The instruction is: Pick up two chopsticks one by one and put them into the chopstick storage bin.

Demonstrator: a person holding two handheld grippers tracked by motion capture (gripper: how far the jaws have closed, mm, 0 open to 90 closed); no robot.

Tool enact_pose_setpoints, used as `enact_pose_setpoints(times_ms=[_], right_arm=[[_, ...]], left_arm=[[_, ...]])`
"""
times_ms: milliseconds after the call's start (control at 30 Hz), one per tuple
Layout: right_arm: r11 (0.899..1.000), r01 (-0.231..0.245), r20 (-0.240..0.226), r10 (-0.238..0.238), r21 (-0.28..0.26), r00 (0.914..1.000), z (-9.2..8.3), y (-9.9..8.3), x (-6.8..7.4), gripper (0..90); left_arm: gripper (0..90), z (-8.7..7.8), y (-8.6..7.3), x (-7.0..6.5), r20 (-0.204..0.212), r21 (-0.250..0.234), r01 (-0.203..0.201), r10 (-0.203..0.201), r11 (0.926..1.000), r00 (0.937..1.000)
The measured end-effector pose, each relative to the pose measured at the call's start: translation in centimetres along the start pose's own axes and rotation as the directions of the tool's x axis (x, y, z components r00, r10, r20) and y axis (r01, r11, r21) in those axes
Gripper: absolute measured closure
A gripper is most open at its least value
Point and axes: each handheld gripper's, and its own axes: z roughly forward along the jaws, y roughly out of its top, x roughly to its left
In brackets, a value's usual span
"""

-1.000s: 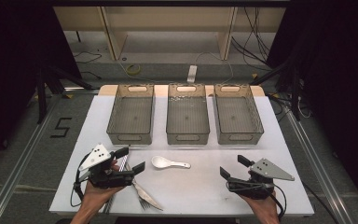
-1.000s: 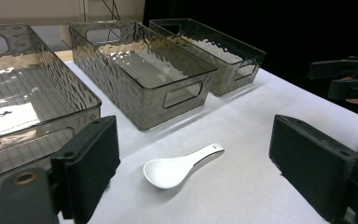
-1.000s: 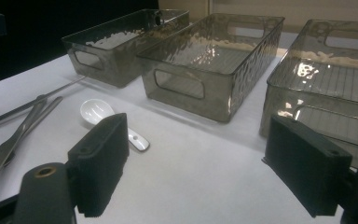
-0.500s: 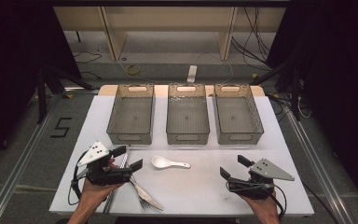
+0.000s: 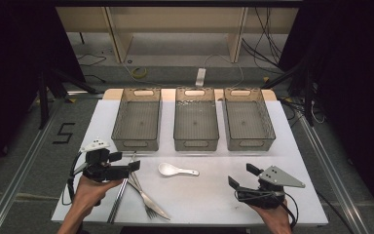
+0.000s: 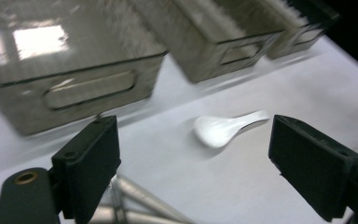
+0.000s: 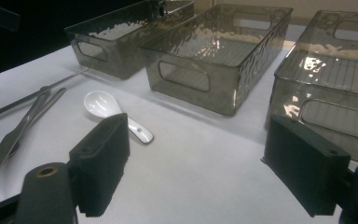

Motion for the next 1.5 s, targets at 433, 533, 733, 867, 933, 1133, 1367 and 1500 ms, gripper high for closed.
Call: enact_pose_setpoints(times_ms=[433, 533, 733, 867, 933, 1133, 1367, 1500], right_arm=[[1.0, 0.01, -0.008, -0.01, 0.021, 0.9999, 0.2, 0.0, 0.1, 23.3], [1.0, 0.011, -0.01, -0.01, 0.022, 0.9999, 0.2, 0.0, 0.1, 23.3], [1.0, 0.012, -0.008, -0.012, 0.029, 0.9999, 0.2, 0.0, 0.1, 23.3], [0.999, 0.013, -0.009, -0.012, 0.032, 0.9999, 0.3, 0.0, 0.1, 23.3], [0.999, 0.012, -0.009, -0.012, 0.032, 0.9999, 0.3, 0.0, 0.1, 23.3], [0.999, 0.012, -0.008, -0.012, 0.036, 0.9999, 0.3, 0.0, 0.1, 23.3], [0.999, 0.014, -0.011, -0.013, 0.04, 0.9999, 0.3, 0.0, 0.1, 23.5], [0.999, 0.014, -0.014, -0.014, 0.043, 0.9998, 0.3, -0.1, 0.1, 23.5]], left_arm=[[22.8, 0.2, -1.0, 3.4, -0.133, 0.295, 0.039, 0.001, 0.9546, 0.9911], [27.1, 0.4, -1.3, 3.8, -0.149, 0.322, 0.051, -0.003, 0.9453, 0.9888], [36.5, 1.3, -2.4, 4.1, -0.143, 0.424, 0.057, 0.005, 0.9039, 0.9898], [44.9, 1.5, -2.7, 4.2, -0.132, 0.45, 0.054, 0.007, 0.8916, 0.9913], [46.5, 1.7, -2.9, 4.3, -0.132, 0.465, 0.06, 0.002, 0.8833, 0.9913], [53.9, 2.2, -3.5, 4.5, -0.119, 0.493, 0.071, -0.013, 0.8672, 0.9928], [61.6, 2.6, -3.8, 4.6, -0.112, 0.511, 0.083, -0.029, 0.8557, 0.9933], [65.1, 2.8, -3.9, 4.5, -0.106, 0.517, 0.081, -0.03, 0.8524, 0.9939]])
